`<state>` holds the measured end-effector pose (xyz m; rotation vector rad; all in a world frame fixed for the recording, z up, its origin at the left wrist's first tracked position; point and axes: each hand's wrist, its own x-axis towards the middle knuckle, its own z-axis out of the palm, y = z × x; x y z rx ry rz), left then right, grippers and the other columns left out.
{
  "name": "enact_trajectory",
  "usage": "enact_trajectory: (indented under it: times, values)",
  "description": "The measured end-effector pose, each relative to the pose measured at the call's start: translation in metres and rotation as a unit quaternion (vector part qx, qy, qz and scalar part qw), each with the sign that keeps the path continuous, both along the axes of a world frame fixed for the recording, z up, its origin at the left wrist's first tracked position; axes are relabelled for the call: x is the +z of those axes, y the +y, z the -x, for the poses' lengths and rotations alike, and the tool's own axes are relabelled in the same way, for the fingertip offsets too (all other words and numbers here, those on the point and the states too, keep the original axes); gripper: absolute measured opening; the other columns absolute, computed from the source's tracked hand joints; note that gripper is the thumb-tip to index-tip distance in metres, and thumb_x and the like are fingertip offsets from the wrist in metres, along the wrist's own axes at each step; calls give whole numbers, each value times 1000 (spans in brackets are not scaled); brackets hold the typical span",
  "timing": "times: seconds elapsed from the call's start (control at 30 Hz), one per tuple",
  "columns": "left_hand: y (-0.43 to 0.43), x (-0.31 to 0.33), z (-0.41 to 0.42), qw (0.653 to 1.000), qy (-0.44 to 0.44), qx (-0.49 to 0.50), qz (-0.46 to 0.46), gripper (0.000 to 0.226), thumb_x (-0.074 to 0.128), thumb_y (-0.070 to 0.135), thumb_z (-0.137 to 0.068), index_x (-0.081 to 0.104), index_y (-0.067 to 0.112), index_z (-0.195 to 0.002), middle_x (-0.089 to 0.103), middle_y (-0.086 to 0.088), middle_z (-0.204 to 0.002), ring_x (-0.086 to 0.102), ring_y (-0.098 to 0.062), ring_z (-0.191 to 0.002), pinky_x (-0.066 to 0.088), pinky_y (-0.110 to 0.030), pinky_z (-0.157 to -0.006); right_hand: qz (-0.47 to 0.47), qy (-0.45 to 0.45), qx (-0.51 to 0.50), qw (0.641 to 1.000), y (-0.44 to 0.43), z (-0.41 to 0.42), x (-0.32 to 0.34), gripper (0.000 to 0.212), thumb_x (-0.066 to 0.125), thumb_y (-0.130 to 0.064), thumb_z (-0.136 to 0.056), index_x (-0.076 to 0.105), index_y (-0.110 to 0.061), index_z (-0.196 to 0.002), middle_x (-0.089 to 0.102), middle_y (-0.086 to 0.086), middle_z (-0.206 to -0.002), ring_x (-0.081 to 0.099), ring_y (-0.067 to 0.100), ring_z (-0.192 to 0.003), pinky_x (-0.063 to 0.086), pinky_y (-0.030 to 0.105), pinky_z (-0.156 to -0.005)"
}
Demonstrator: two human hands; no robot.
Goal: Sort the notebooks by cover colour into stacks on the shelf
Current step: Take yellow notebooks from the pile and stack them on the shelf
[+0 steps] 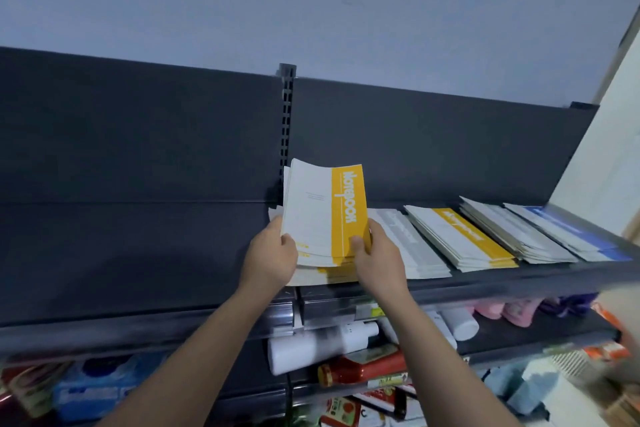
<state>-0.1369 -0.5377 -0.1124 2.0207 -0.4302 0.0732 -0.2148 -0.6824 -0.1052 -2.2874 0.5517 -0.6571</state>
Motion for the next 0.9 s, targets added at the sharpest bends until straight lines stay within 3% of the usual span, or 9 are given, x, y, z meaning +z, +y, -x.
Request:
enact_trajectory:
  times: [0.1,0.2,0.3,0.5,0.67,0.8,0.9]
  values:
    - [0,-9,-9,999,-27,14,-40,24,35,9,-91,57,13,-98,63,-8,-86,46,-19,-64,37,-31,-56,33,23,6,999,-4,-12,-5,25,42,-25,-99,46,-20,-123,65,2,-105,60,29,-95,47,39,-80]
    - [-1,-11,-14,996,-16,33,-79,22,35,10,-89,56,16,-92,59,-3,-88,51,-20,-72,38,-30,-58,101,51,-1,994,-6,-21,-8,36,42,-26,-99,37,-17,-134,64,4,-112,57,32,-103,38,39,-85]
    - [-2,-12,-20,989,0,52,-142,17,36,9,-86,46,18,-75,54,-3,-84,49,-18,-68,33,-29,-55,184,95,-24,978,-6,-29,-9,30,39,-30,-99,41,-15,-125,61,5,-113,53,28,-106,32,38,-85]
    - [-3,-16,-20,968,4,75,-240,23,38,16,-90,36,14,-67,43,-5,-92,47,-23,-78,38,-30,-64,292,175,-15,940,-9,-38,-16,26,36,-30,-97,51,-16,-112,60,2,-114,46,24,-109,28,36,-86]
    - [0,-18,-19,962,11,71,-263,23,37,20,-94,41,14,-72,42,-4,-94,48,-22,-84,46,-33,-72,329,214,-9,920,-14,-39,-20,34,36,-34,-96,58,-15,-114,54,5,-120,41,26,-112,28,37,-89]
    - [8,-14,-18,957,-18,62,-281,33,42,34,-97,43,14,-70,44,-2,-90,49,-22,-89,48,-38,-79,315,197,8,928,-13,-40,-15,34,41,-34,-94,54,-16,-119,51,6,-123,39,27,-115,29,36,-89]
    - [24,-9,-15,947,-78,84,-301,33,40,39,-98,58,12,-97,52,-3,-102,50,-22,-103,47,-39,-85,298,151,40,942,-7,-45,-10,38,42,-35,-94,50,-18,-127,52,5,-126,40,27,-116,32,35,-90]
